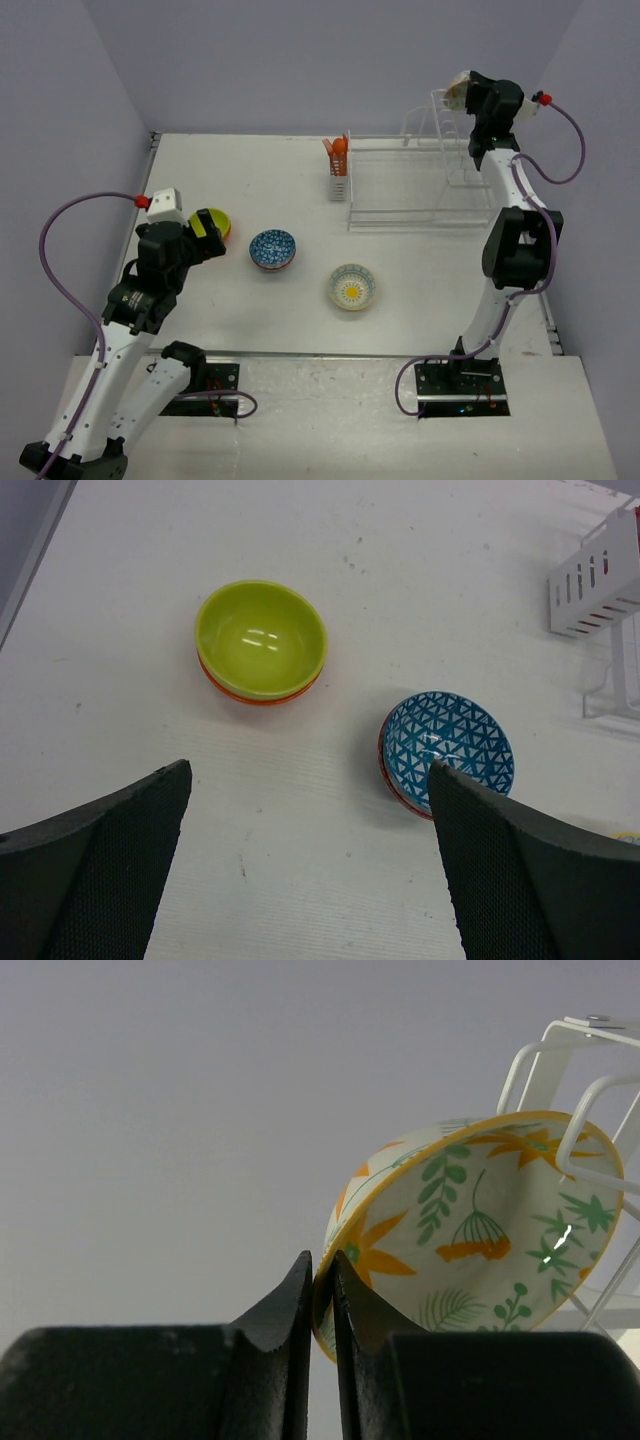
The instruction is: Unload the bowls from the dish rack
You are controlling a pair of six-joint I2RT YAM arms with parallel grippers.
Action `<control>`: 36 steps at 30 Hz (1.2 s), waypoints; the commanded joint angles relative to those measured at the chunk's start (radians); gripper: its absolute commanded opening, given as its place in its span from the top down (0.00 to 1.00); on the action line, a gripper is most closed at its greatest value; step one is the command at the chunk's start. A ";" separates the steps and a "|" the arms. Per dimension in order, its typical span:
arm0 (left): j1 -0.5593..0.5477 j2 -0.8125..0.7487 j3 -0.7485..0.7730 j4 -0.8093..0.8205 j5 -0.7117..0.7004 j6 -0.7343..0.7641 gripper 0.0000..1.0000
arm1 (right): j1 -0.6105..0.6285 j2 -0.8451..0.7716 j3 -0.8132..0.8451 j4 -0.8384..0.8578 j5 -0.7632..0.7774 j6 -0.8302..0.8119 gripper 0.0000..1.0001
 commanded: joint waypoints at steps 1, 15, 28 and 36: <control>0.004 0.001 -0.002 0.055 0.011 0.015 0.00 | -0.004 -0.036 -0.055 0.103 0.008 0.046 1.00; 0.005 -0.008 -0.014 0.069 0.024 0.019 0.00 | -0.004 -0.163 -0.263 0.436 -0.016 0.173 1.00; 0.005 -0.026 -0.019 0.075 0.033 0.021 0.00 | -0.013 -0.223 -0.348 0.612 -0.055 0.210 1.00; 0.005 -0.040 -0.021 0.075 0.034 0.021 0.00 | -0.012 -0.242 -0.365 0.789 -0.206 0.251 1.00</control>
